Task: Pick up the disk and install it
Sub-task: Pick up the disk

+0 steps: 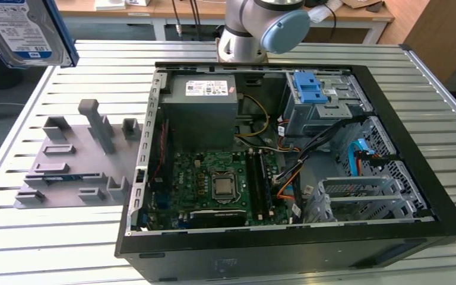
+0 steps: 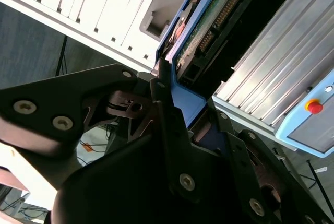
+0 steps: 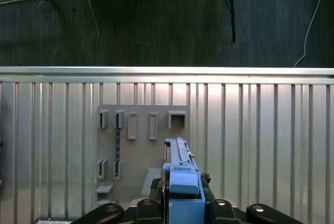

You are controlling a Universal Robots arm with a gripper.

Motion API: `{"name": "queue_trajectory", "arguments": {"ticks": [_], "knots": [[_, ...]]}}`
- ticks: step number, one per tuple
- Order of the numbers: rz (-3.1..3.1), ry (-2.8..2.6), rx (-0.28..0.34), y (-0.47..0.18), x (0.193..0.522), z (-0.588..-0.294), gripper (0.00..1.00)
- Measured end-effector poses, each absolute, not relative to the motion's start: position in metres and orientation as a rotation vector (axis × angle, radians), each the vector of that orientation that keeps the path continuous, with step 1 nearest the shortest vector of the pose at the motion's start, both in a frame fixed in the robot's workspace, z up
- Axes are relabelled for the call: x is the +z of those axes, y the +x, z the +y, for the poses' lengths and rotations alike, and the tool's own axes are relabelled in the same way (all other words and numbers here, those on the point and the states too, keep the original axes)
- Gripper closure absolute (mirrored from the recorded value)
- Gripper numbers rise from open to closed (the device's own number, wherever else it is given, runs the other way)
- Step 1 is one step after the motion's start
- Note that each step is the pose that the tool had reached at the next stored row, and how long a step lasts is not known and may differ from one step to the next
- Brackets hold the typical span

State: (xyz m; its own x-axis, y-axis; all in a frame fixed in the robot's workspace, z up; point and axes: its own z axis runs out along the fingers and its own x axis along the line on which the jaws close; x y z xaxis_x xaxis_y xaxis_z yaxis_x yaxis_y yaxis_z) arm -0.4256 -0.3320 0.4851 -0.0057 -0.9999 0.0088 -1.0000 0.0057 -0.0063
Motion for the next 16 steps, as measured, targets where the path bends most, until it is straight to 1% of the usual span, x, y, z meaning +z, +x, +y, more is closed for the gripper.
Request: {"name": "queue_trajectory", "arguments": {"ticks": [16], "knots": [[-2.226, 2.214, 0.016, -0.413, 0.485, -0.342, 0.64]]}}
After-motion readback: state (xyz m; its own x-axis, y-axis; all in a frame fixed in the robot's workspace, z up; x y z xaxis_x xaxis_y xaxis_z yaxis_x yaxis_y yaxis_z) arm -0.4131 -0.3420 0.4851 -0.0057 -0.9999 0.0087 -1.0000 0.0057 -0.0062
